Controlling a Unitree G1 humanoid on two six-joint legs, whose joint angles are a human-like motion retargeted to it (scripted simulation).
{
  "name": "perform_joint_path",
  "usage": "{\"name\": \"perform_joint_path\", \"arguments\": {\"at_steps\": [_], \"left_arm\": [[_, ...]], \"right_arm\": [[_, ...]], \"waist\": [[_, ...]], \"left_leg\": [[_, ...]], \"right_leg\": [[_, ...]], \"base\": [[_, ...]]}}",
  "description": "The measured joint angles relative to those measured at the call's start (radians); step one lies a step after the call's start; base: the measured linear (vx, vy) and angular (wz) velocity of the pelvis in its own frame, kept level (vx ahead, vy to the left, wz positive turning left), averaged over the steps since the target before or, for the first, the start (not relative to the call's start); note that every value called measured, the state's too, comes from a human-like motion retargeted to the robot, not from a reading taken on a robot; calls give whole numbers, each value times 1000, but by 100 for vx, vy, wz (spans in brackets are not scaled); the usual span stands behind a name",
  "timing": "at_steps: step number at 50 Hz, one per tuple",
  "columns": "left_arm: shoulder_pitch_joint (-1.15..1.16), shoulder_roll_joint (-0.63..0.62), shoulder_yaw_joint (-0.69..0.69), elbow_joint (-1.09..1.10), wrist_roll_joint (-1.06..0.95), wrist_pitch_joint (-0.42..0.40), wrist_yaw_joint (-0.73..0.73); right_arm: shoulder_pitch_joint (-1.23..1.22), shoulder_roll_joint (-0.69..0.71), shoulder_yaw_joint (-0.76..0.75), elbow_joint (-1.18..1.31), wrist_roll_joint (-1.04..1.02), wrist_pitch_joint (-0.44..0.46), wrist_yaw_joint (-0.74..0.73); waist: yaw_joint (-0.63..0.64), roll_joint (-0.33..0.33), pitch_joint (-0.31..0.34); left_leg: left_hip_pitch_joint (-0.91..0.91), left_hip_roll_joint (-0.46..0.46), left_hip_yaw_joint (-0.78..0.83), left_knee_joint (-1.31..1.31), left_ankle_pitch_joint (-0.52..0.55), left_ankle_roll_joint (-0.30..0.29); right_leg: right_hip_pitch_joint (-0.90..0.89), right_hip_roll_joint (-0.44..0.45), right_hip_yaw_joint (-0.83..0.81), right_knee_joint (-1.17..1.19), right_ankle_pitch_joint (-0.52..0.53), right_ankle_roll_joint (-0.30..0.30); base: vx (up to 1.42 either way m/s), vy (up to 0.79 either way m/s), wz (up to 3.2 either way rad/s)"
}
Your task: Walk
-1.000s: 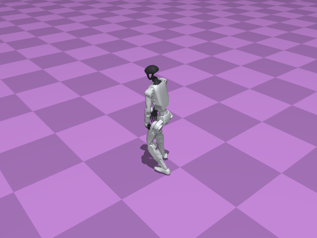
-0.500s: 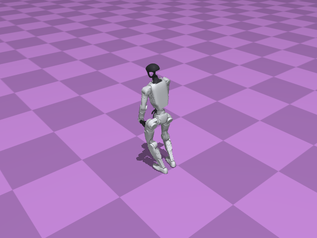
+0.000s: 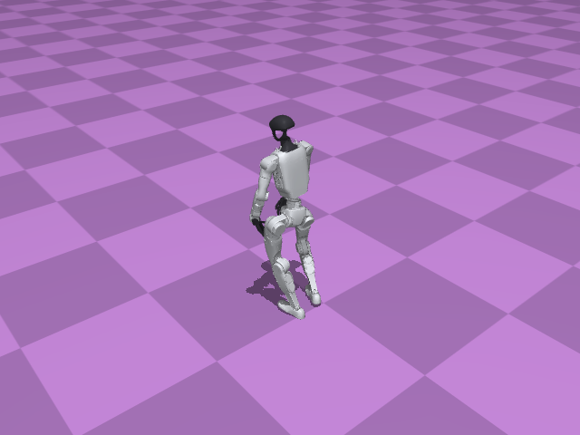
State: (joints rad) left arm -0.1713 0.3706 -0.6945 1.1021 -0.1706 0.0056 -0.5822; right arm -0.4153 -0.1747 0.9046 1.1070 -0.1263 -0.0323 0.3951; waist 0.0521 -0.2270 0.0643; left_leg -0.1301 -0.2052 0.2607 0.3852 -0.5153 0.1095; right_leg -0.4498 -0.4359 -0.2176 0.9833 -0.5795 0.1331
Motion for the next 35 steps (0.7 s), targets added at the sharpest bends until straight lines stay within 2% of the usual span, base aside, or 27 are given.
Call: {"name": "perform_joint_path", "arguments": {"at_steps": [10, 15, 23, 29, 33, 35], "left_arm": [[7, 55, 19, 5, 24, -25, 10], [15, 89, 62, -37, 11, -40, 25], [80, 148, 191, -284, -89, -61, 60], [185, 195, 300, -584, -187, -57, 44], [253, 223, 365, -812, -263, -31, 11], [276, 228, 387, -910, -301, -24, -8]], "right_arm": [[-60, 2, 62, -45, -55, -20, 25], [-75, -2, 54, -95, -42, -29, 19], [-95, -36, -20, -263, 17, -46, -25], [-105, -109, -104, -527, 82, -64, -77], [-94, -191, -176, -777, 141, -65, -106], [-83, -222, -210, -885, 163, -70, -121]], "waist": [[19, -12, 2], [40, -9, 1], [101, 46, 26], [162, 147, 66], [198, 209, 87], [214, 229, 96]], "left_leg": [[-7, 7, -46, 0, 20, -26], [-27, 31, -80, 55, -2, -41], [-88, 148, -148, 308, -92, -80], [-177, 292, -260, 660, -130, -135], [-241, 376, -285, 835, -176, -123], [-271, 396, -286, 887, -187, -111]], "right_leg": [[-11, -17, -8, -25, -23, -9], [16, 10, -23, -47, -58, -28], [130, 141, -74, -109, -120, -84], [235, 320, -98, -153, -133, -137], [304, 423, -108, -208, -122, -159], [327, 448, -110, -216, -119, -159]], "base": [[4, -12, 20], [7, -17, 24], [9, -19, 8], [7, -15, -15], [11, -8, 0], [14, -5, 8]]}}
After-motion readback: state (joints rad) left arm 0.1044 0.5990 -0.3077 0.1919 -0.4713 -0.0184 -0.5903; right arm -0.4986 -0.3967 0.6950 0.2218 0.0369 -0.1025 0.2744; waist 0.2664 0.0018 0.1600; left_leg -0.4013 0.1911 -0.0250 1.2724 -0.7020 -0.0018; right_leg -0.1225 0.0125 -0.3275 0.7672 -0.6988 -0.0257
